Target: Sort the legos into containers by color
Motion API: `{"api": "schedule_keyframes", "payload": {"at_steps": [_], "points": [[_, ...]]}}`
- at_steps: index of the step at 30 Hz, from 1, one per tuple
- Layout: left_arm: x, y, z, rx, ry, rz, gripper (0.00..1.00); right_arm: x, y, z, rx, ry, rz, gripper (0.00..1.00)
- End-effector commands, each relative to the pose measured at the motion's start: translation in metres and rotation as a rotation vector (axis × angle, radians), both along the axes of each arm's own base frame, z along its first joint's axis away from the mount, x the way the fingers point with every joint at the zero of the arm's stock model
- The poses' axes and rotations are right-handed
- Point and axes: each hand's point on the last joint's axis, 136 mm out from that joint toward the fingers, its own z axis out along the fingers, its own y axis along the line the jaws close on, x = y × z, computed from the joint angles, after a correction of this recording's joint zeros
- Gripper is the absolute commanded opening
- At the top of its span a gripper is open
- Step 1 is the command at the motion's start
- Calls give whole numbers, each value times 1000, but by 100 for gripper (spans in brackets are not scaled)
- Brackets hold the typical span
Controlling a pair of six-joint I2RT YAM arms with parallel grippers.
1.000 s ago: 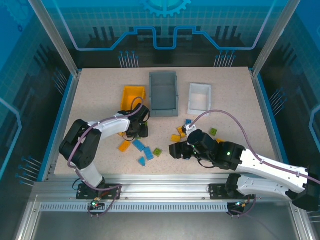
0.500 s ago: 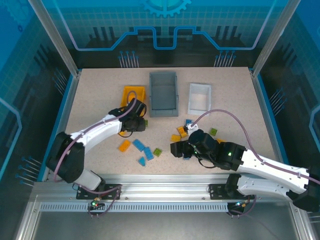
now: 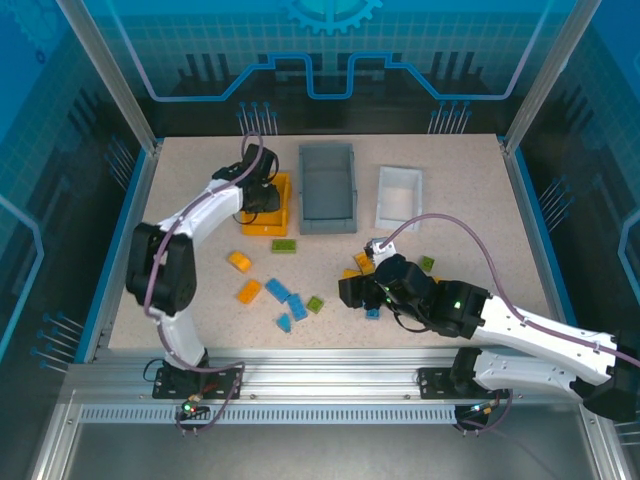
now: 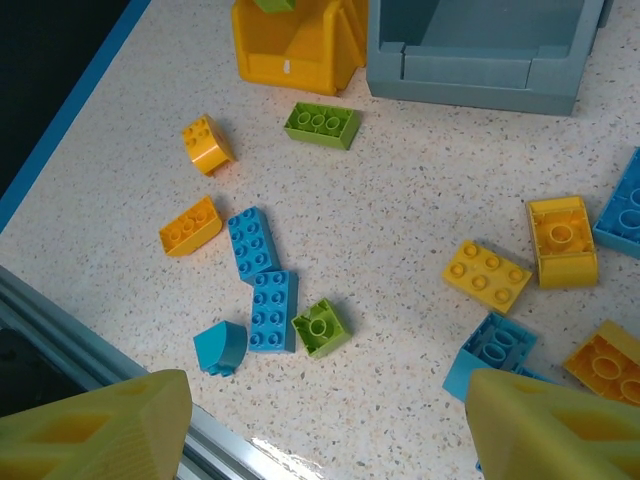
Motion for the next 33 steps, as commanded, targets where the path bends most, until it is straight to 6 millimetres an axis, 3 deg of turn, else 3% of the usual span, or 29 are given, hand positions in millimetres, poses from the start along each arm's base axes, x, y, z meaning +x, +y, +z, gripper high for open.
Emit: {"api": "schedule_keyframes", "payload": {"at_steps": [1, 5, 9, 15, 18, 20, 21, 25, 29, 33], "points": [[10, -4, -14, 11, 42, -43, 26, 3, 0, 11, 15, -34, -14, 74], [12, -4, -30, 16, 84, -29, 41, 6, -12, 0, -18, -12, -58, 74], [6, -3, -20, -1, 57, -12, 53, 12, -42, -15, -92, 42, -186, 74], [-6, -2, 25, -42, -14, 6, 58, 27, -75, -35, -190, 127, -294, 75], [-19, -2, 56, -59, -73, 19, 58, 46, -84, -51, -202, 215, -343, 73], [-35, -8, 78, -93, -126, 10, 61, 61, -85, -65, -209, 260, -360, 71], [-45, -13, 87, -111, -148, -4, 62, 72, -82, -63, -202, 257, -368, 70], [-98, -49, 119, -244, -245, -118, 65, 108, -76, -80, -240, 275, -407, 64], [-162, -75, 126, -514, -280, -180, 68, 136, -69, -100, -289, 286, -440, 64], [-211, -83, 132, -677, -307, -212, 69, 154, -67, -124, -326, 327, -475, 65]]}}
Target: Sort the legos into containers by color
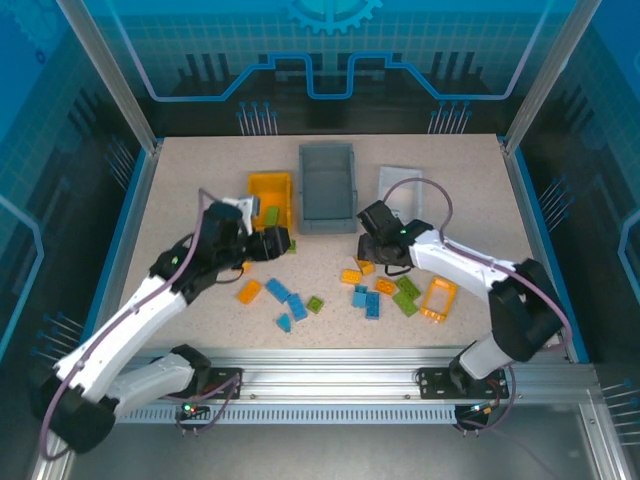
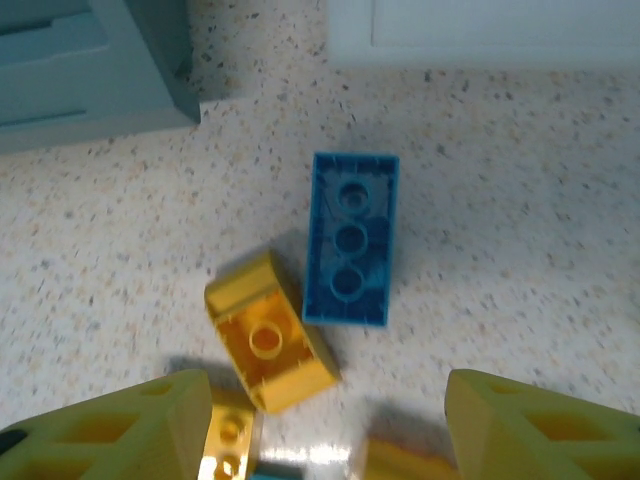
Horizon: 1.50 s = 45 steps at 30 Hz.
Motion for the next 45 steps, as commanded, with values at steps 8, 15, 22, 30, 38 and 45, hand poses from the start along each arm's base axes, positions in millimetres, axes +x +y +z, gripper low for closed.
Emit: {"api": "schedule_keyframes", "payload": {"at_steps": [8, 15, 22, 30, 38, 45], "points": [[-72, 2, -1, -246, 28, -30, 69, 40, -8, -39, -55, 70, -87, 60], [-74, 3, 4, -236, 4, -41, 69, 47, -12, -61, -61, 114, -109, 45], [-69, 0, 11, -240, -13, -48, 69, 51, -12, -48, -59, 82, -82, 23], [-58, -10, 28, -275, -44, -58, 70, 48, -52, 34, -79, -112, -108, 25], [-36, -34, 37, -305, -45, -92, 70, 106, -76, 19, -28, -33, -113, 24], [-34, -43, 37, -295, -45, -105, 70, 130, -80, 2, -28, 32, -95, 44]]}}
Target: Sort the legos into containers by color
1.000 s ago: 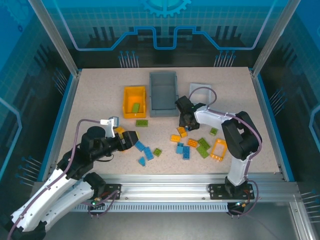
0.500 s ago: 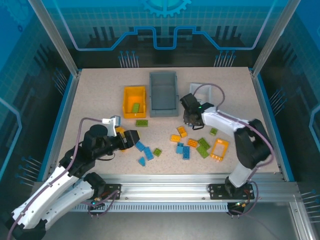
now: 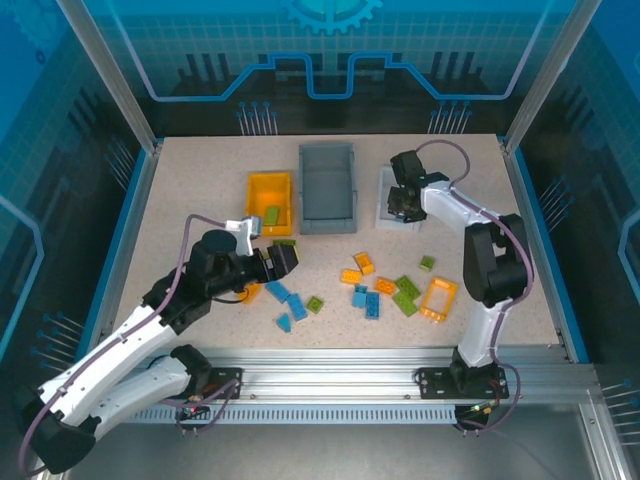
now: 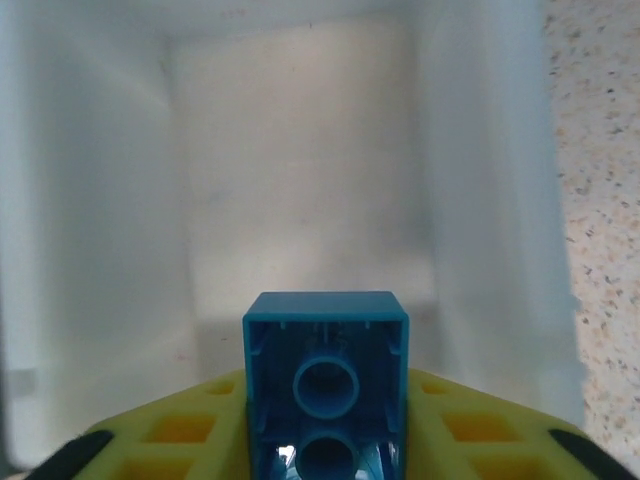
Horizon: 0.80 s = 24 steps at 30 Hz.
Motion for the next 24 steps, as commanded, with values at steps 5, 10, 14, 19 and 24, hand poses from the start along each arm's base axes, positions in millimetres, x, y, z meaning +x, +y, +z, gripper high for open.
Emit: {"api": "schedule_keyframes", "payload": {"at_steps": [5, 10, 14, 19, 24], "points": [[-2, -12, 11, -34, -25, -31, 69, -16, -4, 49, 15, -75, 29, 58], [-5, -26, -4, -11, -1, -59, 69, -76, -27, 75, 31, -137, -68, 55], [-11, -49, -13, -1, -1, -111, 69, -154, -60, 53, 14, -53, -260, 55], [-24, -85, -30, 34, 1, -190, 69, -246, -88, 4, 83, 79, -491, 57], [-37, -116, -41, 56, 11, -262, 69, -263, -90, -22, 134, 103, -488, 55]]}}
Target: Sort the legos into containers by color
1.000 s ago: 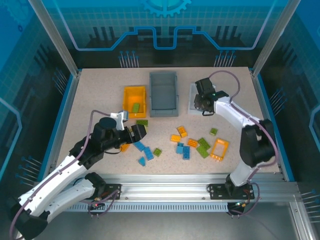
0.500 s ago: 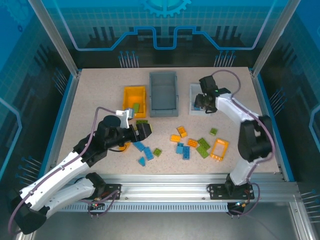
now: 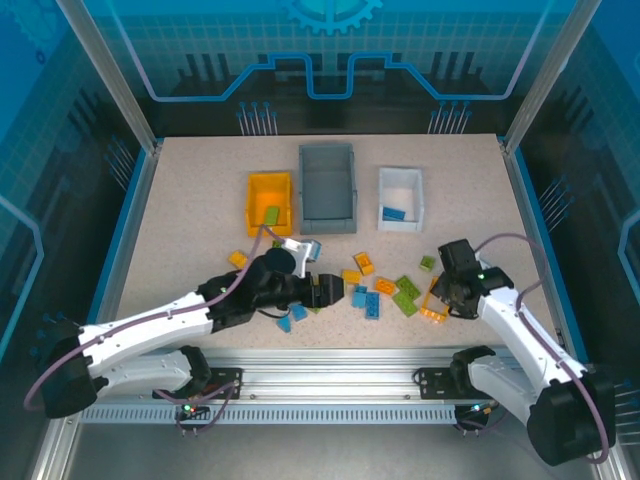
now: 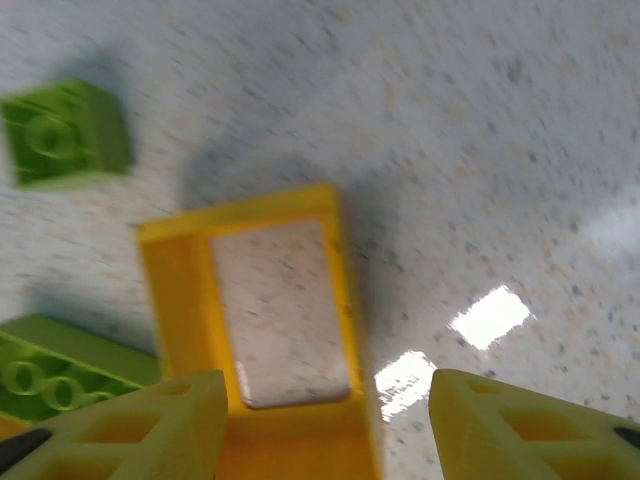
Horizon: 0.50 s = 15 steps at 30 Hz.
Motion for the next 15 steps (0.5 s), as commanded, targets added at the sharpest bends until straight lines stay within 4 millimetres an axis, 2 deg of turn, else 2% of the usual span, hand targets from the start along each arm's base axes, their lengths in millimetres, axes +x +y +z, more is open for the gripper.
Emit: {"api": "schedule_keyframes", "payload": {"at_steps": [1, 7, 10, 13, 15], "points": [[0, -18, 8, -27, -36, -10, 69, -1, 2, -12, 69, 10, -46, 54], [-6, -29, 8, -27, -42, -32, 68, 8, 2, -34, 56, 93, -18, 37], [-5, -25, 11, -27, -54, -20, 68, 9, -1, -38, 40, 115, -19, 23], [-4, -18, 17, -18, -73, -3, 68, 12, -5, -29, 10, 83, -11, 2], [-3, -11, 22, 0, -91, 15, 68, 18, -8, -12, -29, 26, 10, 0]]}}
